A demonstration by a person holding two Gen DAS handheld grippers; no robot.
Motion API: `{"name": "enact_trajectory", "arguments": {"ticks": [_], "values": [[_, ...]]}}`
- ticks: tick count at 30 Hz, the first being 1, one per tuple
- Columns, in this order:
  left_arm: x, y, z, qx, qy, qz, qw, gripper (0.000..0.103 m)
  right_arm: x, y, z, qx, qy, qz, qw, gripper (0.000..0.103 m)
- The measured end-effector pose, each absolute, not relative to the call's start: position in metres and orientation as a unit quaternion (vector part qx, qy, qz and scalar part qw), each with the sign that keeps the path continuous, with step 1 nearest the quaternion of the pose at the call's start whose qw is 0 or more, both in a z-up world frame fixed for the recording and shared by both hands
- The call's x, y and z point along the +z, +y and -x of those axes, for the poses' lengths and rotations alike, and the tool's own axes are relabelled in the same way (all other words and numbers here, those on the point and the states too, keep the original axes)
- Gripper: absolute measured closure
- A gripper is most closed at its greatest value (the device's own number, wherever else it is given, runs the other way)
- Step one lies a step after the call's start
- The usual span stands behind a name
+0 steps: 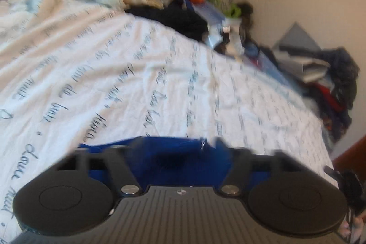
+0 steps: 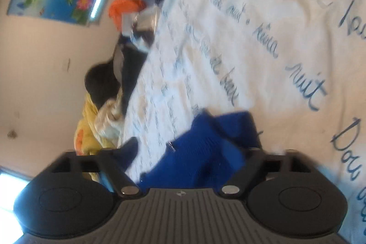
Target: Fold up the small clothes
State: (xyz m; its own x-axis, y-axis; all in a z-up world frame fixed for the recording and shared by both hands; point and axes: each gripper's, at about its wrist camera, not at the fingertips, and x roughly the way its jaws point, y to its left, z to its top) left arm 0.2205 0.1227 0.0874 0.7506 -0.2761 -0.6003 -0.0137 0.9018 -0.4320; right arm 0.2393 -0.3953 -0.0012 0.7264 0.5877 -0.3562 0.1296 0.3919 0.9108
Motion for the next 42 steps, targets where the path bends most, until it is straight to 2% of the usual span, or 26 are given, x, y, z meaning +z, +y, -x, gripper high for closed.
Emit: {"name": "enact_trajectory", "arguments": {"ticks": [1,4,6,10,15,16,17,18,19,20,23,26,29,32,33,34,35,36,37,38,40,42], "values": [[0.093,0.125,-0.207,-0.065,0.321,0.199,0.924,0.002,0.007,-0.400,-0.228,0.155,0.325,-0.521,0.774,0.017],[0.102,0.128,-0.159,-0.038,0.295,0.134,0.945,0.002,0.026,-0.406,-0.190,0.136,0.334,-0.450,0.817,0.017],[0.093,0.132,-0.132,-0.014,0.318,0.108,0.942,0.009,0.025,-0.400,-0.164,0.123,0.369,-0.396,0.832,0.017],[0.052,0.141,-0.088,-0.016,0.395,0.127,0.910,0.021,0.011,-0.373,-0.116,0.121,0.431,-0.304,0.841,0.017],[0.040,0.140,-0.066,-0.032,0.408,0.142,0.901,0.022,0.007,-0.352,-0.100,0.182,0.445,-0.323,0.815,0.017],[0.041,0.140,-0.068,-0.047,0.415,0.160,0.895,0.028,0.005,-0.351,-0.104,0.191,0.446,-0.334,0.808,0.018],[0.042,0.139,-0.072,-0.062,0.421,0.173,0.888,0.036,0.004,-0.350,-0.109,0.194,0.450,-0.340,0.803,0.028],[0.043,0.135,-0.077,-0.070,0.428,0.177,0.884,0.064,0.000,-0.350,-0.116,0.191,0.463,-0.344,0.794,0.066],[0.042,0.132,-0.082,-0.063,0.437,0.171,0.881,0.088,-0.005,-0.349,-0.124,0.188,0.476,-0.348,0.786,0.086],[0.041,0.132,-0.087,-0.059,0.442,0.169,0.879,0.091,-0.008,-0.349,-0.127,0.192,0.476,-0.350,0.784,0.094],[0.049,0.134,-0.094,-0.059,0.448,0.181,0.874,0.094,0.002,-0.347,-0.129,0.198,0.465,-0.343,0.792,0.095],[0.087,0.133,-0.077,-0.083,0.411,0.180,0.890,0.095,0.038,-0.352,-0.114,0.227,0.425,-0.336,0.809,0.096],[0.129,0.135,-0.039,-0.121,0.379,0.176,0.900,0.095,0.081,-0.361,-0.078,0.266,0.393,-0.317,0.821,0.097],[0.136,0.141,0.001,-0.135,0.385,0.150,0.901,0.094,0.090,-0.365,-0.039,0.300,0.409,-0.301,0.808,0.097],[0.129,0.144,0.009,-0.135,0.389,0.136,0.901,0.090,0.085,-0.364,-0.029,0.290,0.425,-0.291,0.807,0.093],[0.117,0.149,0.016,-0.127,0.392,0.122,0.903,0.079,0.077,-0.364,-0.022,0.272,0.436,-0.276,0.812,0.090],[0.105,0.154,0.019,-0.104,0.393,0.112,0.906,0.073,0.069,-0.366,-0.020,0.246,0.442,-0.268,0.820,0.073],[0.097,0.157,0.018,-0.076,0.393,0.107,0.910,0.056,0.062,-0.371,-0.022,0.221,0.437,-0.272,0.828,0.047],[0.092,0.164,0.013,-0.056,0.386,0.107,0.915,0.041,0.058,-0.378,-0.027,0.195,0.428,-0.282,0.836,0.034],[0.090,0.167,0.006,-0.044,0.376,0.108,0.919,0.036,0.056,-0.385,-0.036,0.176,0.413,-0.296,0.843,0.023],[0.093,0.165,-0.016,-0.034,0.367,0.109,0.923,0.019,0.053,-0.393,-0.058,0.165,0.394,-0.312,0.849,0.023],[0.094,0.156,-0.042,-0.036,0.363,0.119,0.924,0.021,0.044,-0.396,-0.088,0.150,0.400,-0.321,0.845,0.023]]}}
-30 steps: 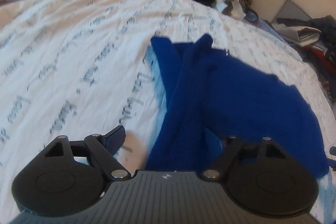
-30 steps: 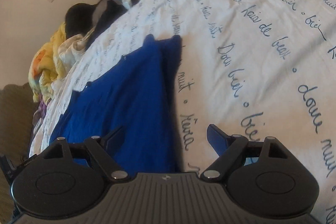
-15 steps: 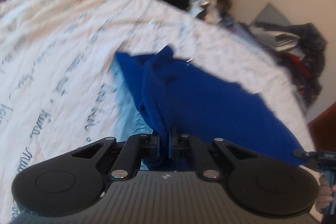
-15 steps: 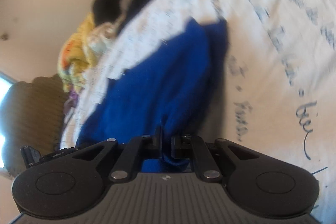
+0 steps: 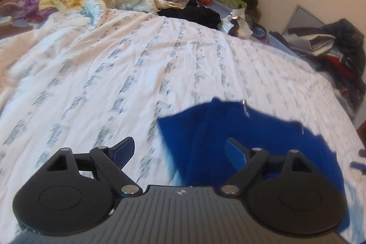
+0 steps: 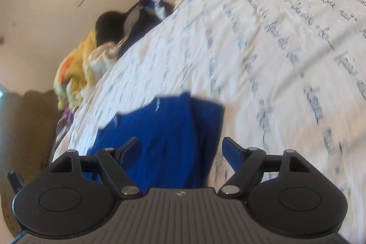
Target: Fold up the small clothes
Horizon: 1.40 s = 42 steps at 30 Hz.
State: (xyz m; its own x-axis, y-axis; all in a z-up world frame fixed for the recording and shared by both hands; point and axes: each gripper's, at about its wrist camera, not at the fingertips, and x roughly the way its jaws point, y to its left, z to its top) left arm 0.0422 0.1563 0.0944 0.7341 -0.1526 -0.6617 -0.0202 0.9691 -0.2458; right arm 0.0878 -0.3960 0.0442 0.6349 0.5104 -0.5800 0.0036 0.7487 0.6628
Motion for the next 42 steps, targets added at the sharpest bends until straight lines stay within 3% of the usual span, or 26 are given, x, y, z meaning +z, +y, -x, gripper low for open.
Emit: {"name": "enact_trajectory", "arguments": {"ticks": [5,8,11,12,13,14,18,22,23,24,25,26,29,30,32,33,34,35,36,40,42], "values": [[0.090,0.092,-0.109,-0.083,0.345,0.025,0.935,0.023,0.012,-0.381,-0.144,0.131,0.431,-0.318,0.834,0.028],[0.064,0.058,-0.150,-0.094,0.373,-0.037,0.923,0.031,0.010,-0.362,-0.158,0.154,0.452,-0.306,0.824,0.061],[0.037,0.043,-0.174,-0.113,0.404,-0.061,0.906,0.032,0.016,-0.346,-0.156,0.163,0.450,-0.249,0.842,0.063],[0.033,0.039,-0.175,-0.115,0.400,-0.068,0.907,0.044,0.016,-0.346,-0.157,0.161,0.454,-0.240,0.843,0.082],[0.032,0.036,-0.175,-0.117,0.389,-0.075,0.911,0.075,0.017,-0.348,-0.158,0.163,0.455,-0.235,0.843,0.090],[0.033,0.034,-0.176,-0.108,0.390,-0.078,0.911,0.088,0.020,-0.350,-0.158,0.165,0.449,-0.227,0.848,0.094],[0.030,0.043,-0.178,-0.093,0.383,-0.068,0.917,0.086,0.034,-0.361,-0.172,0.135,0.412,-0.198,0.879,0.102],[0.045,0.053,-0.162,-0.088,0.356,-0.047,0.929,0.076,0.015,-0.381,-0.182,0.120,0.439,-0.283,0.844,0.099],[0.052,0.061,-0.155,-0.086,0.344,-0.031,0.934,0.067,0.020,-0.382,-0.174,0.128,0.428,-0.292,0.846,0.099],[0.060,0.071,-0.146,-0.085,0.332,-0.011,0.939,0.043,0.025,-0.382,-0.167,0.139,0.414,-0.300,0.848,0.096],[0.066,0.081,-0.138,-0.085,0.319,0.008,0.944,0.029,0.030,-0.380,-0.160,0.153,0.404,-0.302,0.850,0.094],[0.070,0.088,-0.132,-0.086,0.312,0.023,0.946,0.028,0.034,-0.375,-0.157,0.165,0.402,-0.293,0.852,0.089],[0.069,0.086,-0.138,-0.095,0.355,0.018,0.930,0.033,0.037,-0.348,-0.166,0.177,0.429,-0.245,0.851,0.065],[0.064,0.081,-0.142,-0.093,0.375,0.004,0.922,0.040,0.035,-0.337,-0.173,0.175,0.438,-0.228,0.852,0.057],[0.045,0.072,-0.150,-0.090,0.419,-0.017,0.903,0.048,0.028,-0.324,-0.183,0.177,0.454,-0.209,0.848,0.056],[0.039,0.070,-0.152,-0.087,0.428,-0.018,0.899,0.051,0.026,-0.318,-0.184,0.178,0.450,-0.200,0.852,0.059],[0.037,0.069,-0.150,-0.083,0.412,-0.023,0.907,0.065,0.027,-0.312,-0.184,0.181,0.443,-0.183,0.859,0.066],[0.038,0.068,-0.151,-0.089,0.408,-0.026,0.908,0.076,0.027,-0.306,-0.187,0.183,0.452,-0.166,0.857,0.100],[0.042,0.066,-0.150,-0.079,0.399,-0.026,0.913,0.089,0.030,-0.302,-0.186,0.175,0.445,-0.151,0.865,0.099],[0.058,0.066,-0.142,-0.054,0.344,-0.041,0.936,0.090,0.056,-0.315,-0.174,0.184,0.367,-0.181,0.893,0.099],[0.040,0.059,-0.149,-0.034,0.355,-0.085,0.930,0.089,0.039,-0.315,-0.184,0.161,0.390,-0.177,0.889,0.099]]}}
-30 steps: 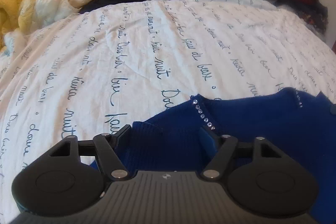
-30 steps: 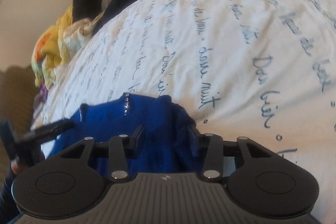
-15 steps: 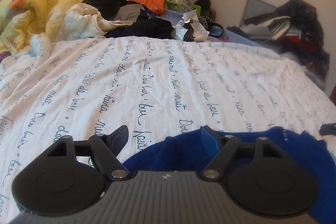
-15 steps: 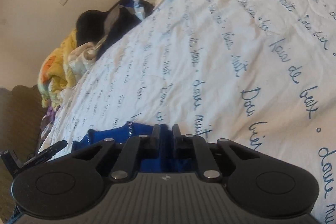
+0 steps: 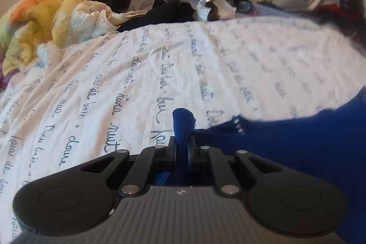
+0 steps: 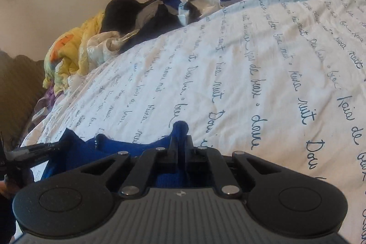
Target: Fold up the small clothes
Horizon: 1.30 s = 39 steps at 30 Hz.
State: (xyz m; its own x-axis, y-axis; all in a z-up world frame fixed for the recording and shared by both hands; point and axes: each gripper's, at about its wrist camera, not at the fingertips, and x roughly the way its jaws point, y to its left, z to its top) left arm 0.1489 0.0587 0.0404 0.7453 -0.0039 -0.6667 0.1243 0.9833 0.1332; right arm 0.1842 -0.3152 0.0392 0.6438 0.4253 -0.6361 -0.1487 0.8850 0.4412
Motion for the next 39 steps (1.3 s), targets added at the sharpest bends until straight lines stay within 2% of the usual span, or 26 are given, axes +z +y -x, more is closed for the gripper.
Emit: {"name": "enact_trajectory", "arguments": {"ticks": [2,4,5,7,8,11,13,14,16,18,20,23,26,27,28,30,31,33,34,35,39], "values": [[0.027,0.059,-0.146,-0.015,0.340,-0.099,0.935,0.082,0.023,-0.316,-0.187,0.147,0.406,-0.189,0.882,0.095],[0.036,0.063,-0.136,-0.001,0.332,-0.087,0.939,0.068,0.025,-0.320,-0.178,0.123,0.409,-0.212,0.879,0.094],[0.044,0.066,-0.127,0.004,0.325,-0.074,0.943,0.060,0.032,-0.322,-0.170,0.115,0.403,-0.221,0.881,0.090],[0.060,0.068,-0.105,-0.008,0.286,-0.046,0.957,0.034,0.049,-0.321,-0.147,0.111,0.350,-0.235,0.900,0.084],[0.067,0.062,-0.097,-0.022,0.267,-0.045,0.962,0.031,0.055,-0.314,-0.138,0.118,0.329,-0.235,0.907,0.081],[0.066,0.031,-0.107,-0.068,0.288,-0.065,0.953,0.031,0.057,-0.268,-0.143,0.139,0.337,-0.180,0.913,0.071],[0.045,0.018,-0.132,-0.075,0.337,-0.073,0.936,0.038,0.042,-0.238,-0.159,0.128,0.354,-0.115,0.919,0.071],[0.033,0.018,-0.143,-0.058,0.362,-0.078,0.927,0.038,0.027,-0.229,-0.167,0.104,0.368,-0.072,0.921,0.071],[0.021,0.034,-0.145,-0.059,0.335,-0.066,0.938,0.020,0.008,-0.235,-0.162,0.110,0.310,-0.026,0.944,0.071],[0.016,0.049,-0.145,-0.059,0.331,-0.050,0.940,0.012,0.004,-0.259,-0.164,0.137,0.305,-0.086,0.939,0.071],[0.014,0.053,-0.150,-0.056,0.337,-0.037,0.939,0.009,0.001,-0.274,-0.172,0.144,0.305,-0.127,0.933,0.071],[0.014,0.047,-0.155,-0.032,0.340,-0.046,0.939,0.001,0.005,-0.260,-0.178,0.116,0.312,-0.075,0.940,0.071],[0.027,0.043,-0.132,0.003,0.340,-0.077,0.937,0.003,0.025,-0.248,-0.163,0.078,0.345,-0.071,0.933,0.070],[0.033,0.042,-0.119,0.004,0.340,-0.076,0.937,0.007,0.034,-0.246,-0.151,0.075,0.343,-0.083,0.933,0.064],[0.039,0.041,-0.107,-0.006,0.338,-0.068,0.939,0.006,0.042,-0.242,-0.136,0.086,0.330,-0.087,0.936,0.056],[0.044,0.037,-0.087,-0.038,0.338,-0.047,0.939,0.003,0.046,-0.231,-0.111,0.113,0.306,-0.075,0.942,0.012],[0.042,0.034,-0.083,-0.051,0.343,-0.043,0.937,0.003,0.041,-0.224,-0.108,0.119,0.311,-0.062,0.941,0.007],[0.028,0.024,-0.083,-0.061,0.360,-0.059,0.929,0.001,0.020,-0.210,-0.114,0.108,0.355,-0.021,0.928,0.006],[0.020,0.024,-0.082,-0.058,0.352,-0.059,0.932,0.000,0.008,-0.207,-0.115,0.101,0.352,0.001,0.930,0.006],[0.015,0.026,-0.079,-0.059,0.335,-0.048,0.939,0.000,0.001,-0.205,-0.109,0.107,0.319,0.026,0.941,0.001],[0.014,0.026,-0.080,-0.054,0.334,-0.040,0.940,0.000,0.001,-0.208,-0.111,0.105,0.326,0.013,0.940,0.000]]}}
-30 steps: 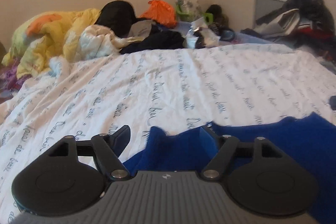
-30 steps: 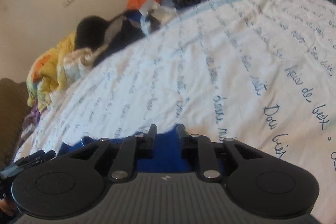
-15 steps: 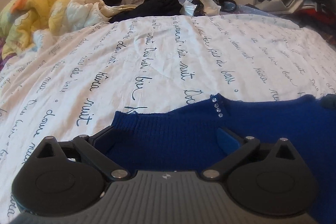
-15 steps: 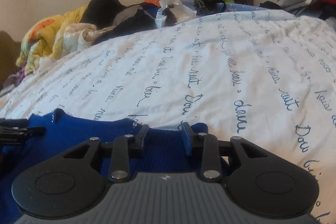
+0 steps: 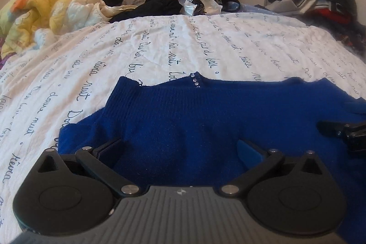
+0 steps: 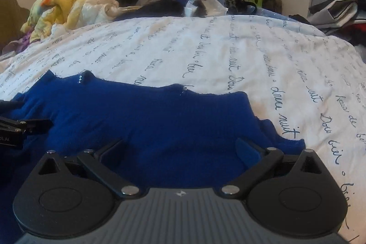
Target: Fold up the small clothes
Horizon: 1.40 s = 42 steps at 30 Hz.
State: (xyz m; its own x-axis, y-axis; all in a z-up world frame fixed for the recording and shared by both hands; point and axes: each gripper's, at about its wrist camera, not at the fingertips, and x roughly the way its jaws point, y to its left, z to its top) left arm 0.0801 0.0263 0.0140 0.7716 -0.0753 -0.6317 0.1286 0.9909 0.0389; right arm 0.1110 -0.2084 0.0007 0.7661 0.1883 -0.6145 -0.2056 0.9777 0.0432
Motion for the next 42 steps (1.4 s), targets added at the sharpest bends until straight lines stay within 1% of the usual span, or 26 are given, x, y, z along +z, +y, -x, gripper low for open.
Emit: {"name": "enact_trajectory", "arguments": {"ticks": [5,7,9,11,15,16,17,18,19,21,22,23,25,27,28,30,32,33,34,37,38,39,41,42], "values": [[0.015,0.028,-0.079,-0.056,0.333,-0.037,0.941,0.000,0.018,-0.206,-0.096,0.071,0.339,0.003,0.938,0.000],[0.015,0.028,-0.078,-0.056,0.332,-0.036,0.941,0.000,0.023,-0.205,-0.079,0.080,0.328,-0.002,0.941,0.000],[0.015,0.029,-0.078,-0.056,0.332,-0.036,0.941,0.000,0.014,-0.200,-0.074,0.079,0.345,0.014,0.935,0.000],[0.014,0.029,-0.078,-0.056,0.332,-0.036,0.941,0.000,0.001,-0.200,-0.063,0.081,0.309,0.025,0.947,0.000],[0.016,0.028,-0.076,-0.051,0.334,-0.041,0.940,0.000,0.004,-0.199,-0.065,0.078,0.311,0.023,0.947,0.000],[0.020,0.027,-0.072,-0.043,0.337,-0.045,0.940,0.000,0.004,-0.200,-0.065,0.079,0.311,0.021,0.947,0.000],[0.025,0.026,-0.065,-0.043,0.342,-0.043,0.938,0.004,0.004,-0.201,-0.064,0.080,0.310,0.020,0.947,0.000],[0.032,0.026,-0.055,-0.056,0.342,-0.034,0.938,0.004,0.004,-0.201,-0.065,0.080,0.310,0.020,0.947,0.000],[0.037,0.026,-0.045,-0.078,0.336,-0.025,0.938,0.001,0.005,-0.201,-0.065,0.081,0.310,0.019,0.947,0.000],[0.033,0.027,-0.035,-0.097,0.345,-0.024,0.933,0.000,0.005,-0.202,-0.066,0.081,0.310,0.018,0.947,0.000],[0.019,0.027,-0.038,-0.081,0.361,-0.040,0.928,0.000,0.004,-0.202,-0.066,0.082,0.311,0.017,0.947,0.000],[0.012,0.030,-0.032,-0.086,0.325,-0.053,0.940,0.000,0.004,-0.202,-0.067,0.084,0.311,0.018,0.947,0.000],[0.017,0.036,-0.030,-0.083,0.331,-0.036,0.939,0.001,0.005,-0.202,-0.067,0.087,0.311,0.017,0.946,0.000],[0.031,0.040,-0.015,-0.068,0.320,-0.034,0.944,0.007,0.012,-0.209,-0.062,0.090,0.322,0.014,0.942,0.000],[0.039,0.047,-0.002,-0.062,0.305,-0.027,0.950,0.005,0.020,-0.216,-0.055,0.080,0.332,-0.002,0.940,0.000],[0.052,0.071,0.027,-0.045,0.286,0.005,0.957,0.001,0.037,-0.245,-0.026,0.077,0.325,-0.074,0.940,0.000],[0.055,0.100,0.051,-0.023,0.288,0.051,0.956,0.001,0.047,-0.279,0.005,0.089,0.322,-0.157,0.929,0.000],[0.054,0.117,0.060,-0.005,0.300,0.079,0.951,0.002,0.050,-0.295,0.020,0.088,0.326,-0.200,0.920,0.000],[0.052,0.132,0.067,0.009,0.317,0.114,0.942,0.006,0.050,-0.310,0.033,0.089,0.332,-0.241,0.908,0.000],[0.038,0.173,0.081,-0.001,0.361,0.266,0.894,0.010,0.038,-0.347,0.058,0.090,0.367,-0.352,0.856,0.000],[0.032,0.182,0.082,-0.009,0.367,0.313,0.876,0.010,0.032,-0.354,0.062,0.091,0.378,-0.380,0.840,0.000],[0.031,0.187,0.085,-0.010,0.357,0.338,0.871,0.010,0.026,-0.358,0.064,0.091,0.389,-0.401,0.824,0.000],[0.031,0.191,0.080,-0.012,0.354,0.371,0.859,0.010,0.014,-0.358,0.062,0.090,0.411,-0.417,0.806,0.000],[0.030,0.190,0.075,-0.014,0.355,0.378,0.855,0.012,0.008,-0.354,0.061,0.098,0.414,-0.422,0.801,0.000]]}}
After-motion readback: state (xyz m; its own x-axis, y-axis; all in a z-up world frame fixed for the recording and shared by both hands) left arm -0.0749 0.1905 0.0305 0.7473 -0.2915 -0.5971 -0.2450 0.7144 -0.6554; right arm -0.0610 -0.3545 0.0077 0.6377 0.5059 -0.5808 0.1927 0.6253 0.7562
